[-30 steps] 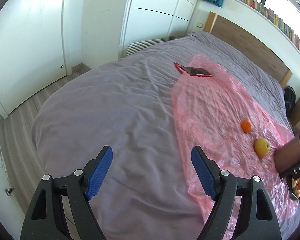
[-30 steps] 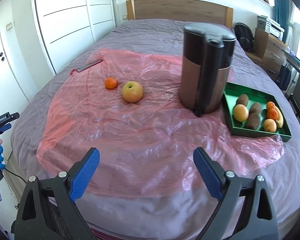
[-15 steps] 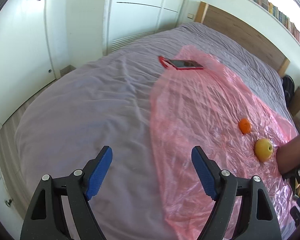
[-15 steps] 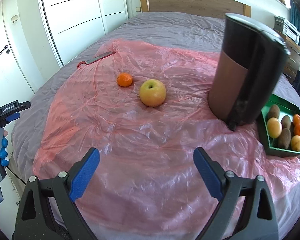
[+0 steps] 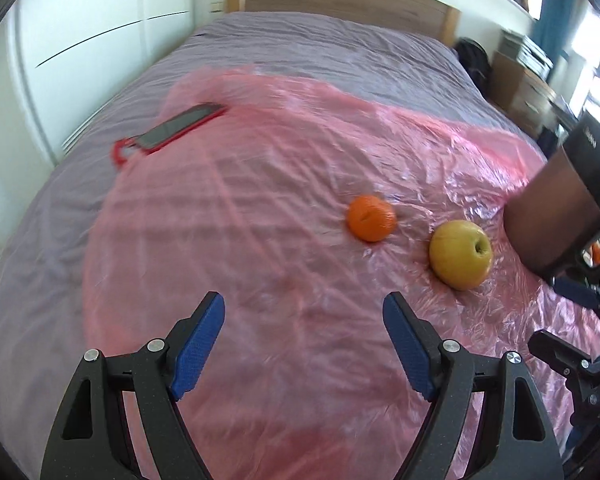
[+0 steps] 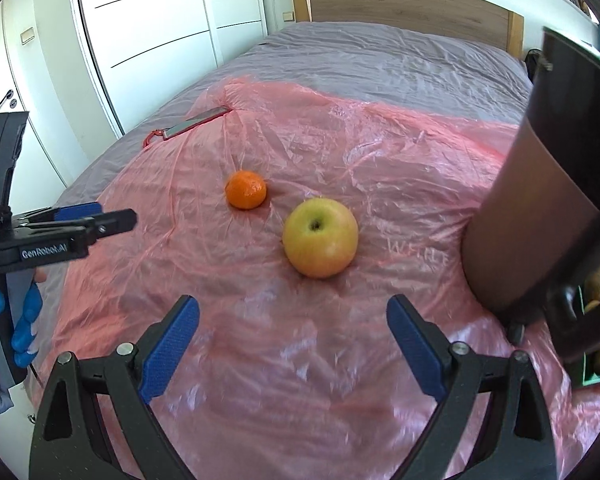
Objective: Organize fruits
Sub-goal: 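Withdraw both open tools from the tray toward the mandarin and apple, then close the left tool on the mandarin while the right tool grasps the apple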
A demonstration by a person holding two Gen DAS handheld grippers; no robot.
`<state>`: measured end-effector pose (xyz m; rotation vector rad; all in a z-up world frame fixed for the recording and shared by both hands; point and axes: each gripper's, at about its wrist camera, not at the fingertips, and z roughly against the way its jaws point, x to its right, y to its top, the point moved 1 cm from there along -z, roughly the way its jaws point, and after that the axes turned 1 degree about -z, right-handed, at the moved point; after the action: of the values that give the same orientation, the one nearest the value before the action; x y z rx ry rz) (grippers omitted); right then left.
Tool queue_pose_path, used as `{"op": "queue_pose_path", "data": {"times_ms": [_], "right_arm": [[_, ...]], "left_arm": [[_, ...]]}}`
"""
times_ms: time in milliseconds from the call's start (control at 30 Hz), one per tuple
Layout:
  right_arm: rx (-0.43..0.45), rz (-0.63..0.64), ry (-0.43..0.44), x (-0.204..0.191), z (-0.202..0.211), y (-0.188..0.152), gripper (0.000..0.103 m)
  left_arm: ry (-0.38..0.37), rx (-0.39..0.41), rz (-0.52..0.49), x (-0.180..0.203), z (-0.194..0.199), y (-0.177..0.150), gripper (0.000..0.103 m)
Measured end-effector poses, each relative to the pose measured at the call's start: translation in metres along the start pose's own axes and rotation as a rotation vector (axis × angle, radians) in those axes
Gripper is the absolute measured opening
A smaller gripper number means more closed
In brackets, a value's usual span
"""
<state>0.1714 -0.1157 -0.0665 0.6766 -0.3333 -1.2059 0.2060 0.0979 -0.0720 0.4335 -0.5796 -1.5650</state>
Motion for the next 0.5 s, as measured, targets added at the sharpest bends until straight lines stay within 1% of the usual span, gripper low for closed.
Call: {"op": "queue_pose_path", "data": {"times_ms": [167,233,333,500], "right_arm": [[-0.007,0.012,0.004,0.005,-0.028,0.012,0.103],[-0.012,0.013,0.007,0.007,-0.036,0.014,0.103],[-0.017,0.015,0.005,0.013,-0.046,0.016,0.103],[-0.029,-0.001,0.005,0.021,-0.06,0.016,0.103]], "left_arm": [[-0.061,-0.048,-0.131,0.027,-0.04,0.021,0.077],[-0.07,-0.06,-0.185,0.035,-0.054,0.029,0.077],[-0.079,-0.075,-0.214,0.043,-0.073,0.04,0.077],[-0.077,-0.094,-0.224,0.047,-0.099,0.051,0.076]]}}
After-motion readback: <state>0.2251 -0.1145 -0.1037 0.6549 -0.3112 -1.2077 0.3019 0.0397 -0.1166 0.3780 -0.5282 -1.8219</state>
